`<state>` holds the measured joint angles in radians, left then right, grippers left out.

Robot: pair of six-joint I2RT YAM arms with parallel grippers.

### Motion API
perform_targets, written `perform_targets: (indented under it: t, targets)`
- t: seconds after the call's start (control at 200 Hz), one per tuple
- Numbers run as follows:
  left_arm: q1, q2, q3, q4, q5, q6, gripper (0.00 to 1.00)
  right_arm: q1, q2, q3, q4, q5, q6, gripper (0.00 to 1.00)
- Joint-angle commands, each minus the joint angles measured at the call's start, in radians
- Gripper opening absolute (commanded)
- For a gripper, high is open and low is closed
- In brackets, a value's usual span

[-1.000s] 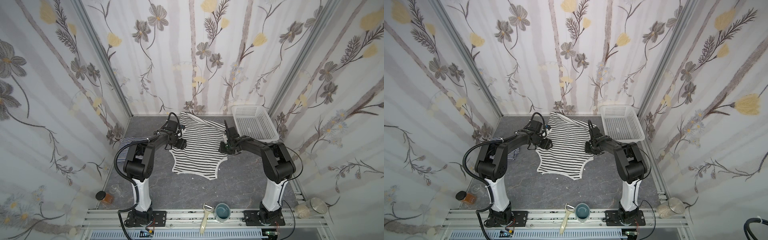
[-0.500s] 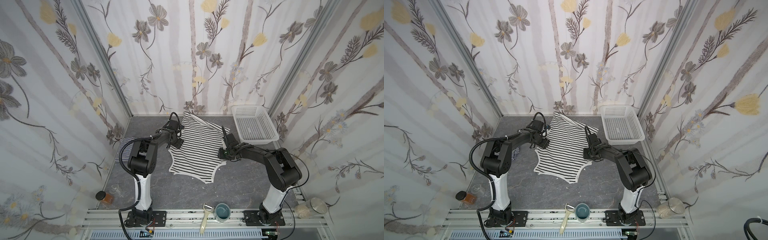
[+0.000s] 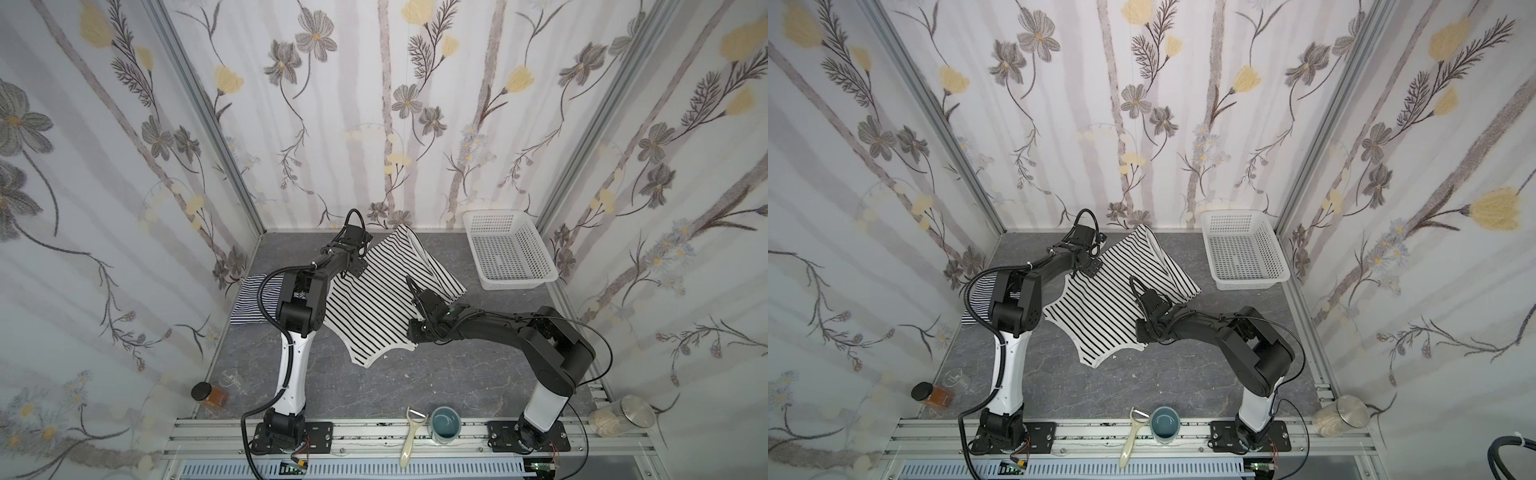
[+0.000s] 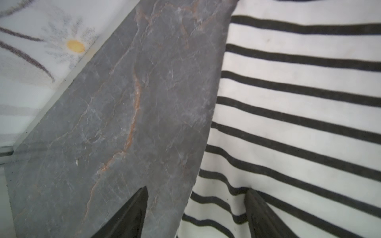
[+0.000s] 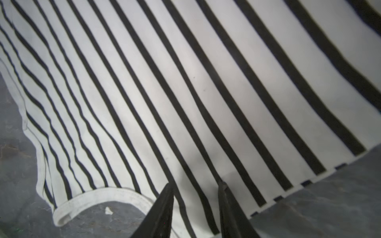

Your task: Fold and stack the tank tops

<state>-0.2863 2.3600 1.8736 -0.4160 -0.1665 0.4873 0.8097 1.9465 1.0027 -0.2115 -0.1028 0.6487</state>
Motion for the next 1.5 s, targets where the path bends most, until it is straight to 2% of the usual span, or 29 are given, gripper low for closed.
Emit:
perform_targets:
  t: [0.0,0.205,0.27,0.33,0.455,0.57,0.685,0.71,0.844,1.084,1.284,1.494]
  targets:
    - [-0.006,0.067,0.093,-0.043,-0.023,0.045,0.77,0.076,0.038,0.039,-0.023,-0.082,0.096,0.38]
    - [-0.025,0.146,0.267,-0.082,0.015,0.038,0.79,0.209,0.108,0.203,0.017,-0.212,0.149,0.39]
    - [-0.029,0.127,0.273,-0.087,0.038,0.017,0.79,0.218,0.076,0.221,0.003,-0.194,0.146,0.39]
    - [-0.031,0.076,0.248,-0.091,0.072,-0.016,0.79,0.206,0.007,0.202,-0.022,-0.121,0.146,0.4]
    - [-0.029,-0.099,0.092,-0.09,0.199,-0.092,0.79,0.146,-0.103,0.16,-0.158,0.1,0.127,0.42]
    - [-0.034,-0.254,-0.102,-0.088,0.316,-0.15,0.79,0.061,-0.126,0.124,-0.241,0.22,0.07,0.44]
    - [-0.037,-0.364,-0.286,-0.084,0.358,-0.18,0.77,0.017,-0.097,0.126,-0.276,0.31,0.006,0.46]
    - [-0.038,-0.384,-0.322,-0.083,0.36,-0.181,0.77,-0.019,-0.082,0.134,-0.287,0.335,-0.007,0.46]
    - [-0.038,-0.475,-0.506,-0.068,0.376,-0.187,0.76,-0.044,-0.016,0.188,-0.328,0.423,-0.061,0.46]
    - [-0.04,-0.551,-0.752,-0.031,0.388,-0.179,0.75,-0.067,0.07,0.241,-0.371,0.531,-0.11,0.46]
    - [-0.04,-0.559,-0.835,-0.016,0.385,-0.169,0.74,-0.097,0.104,0.246,-0.374,0.59,-0.135,0.43]
    - [-0.04,-0.552,-0.888,-0.006,0.316,-0.111,0.74,-0.101,0.12,0.265,-0.359,0.57,-0.156,0.4]
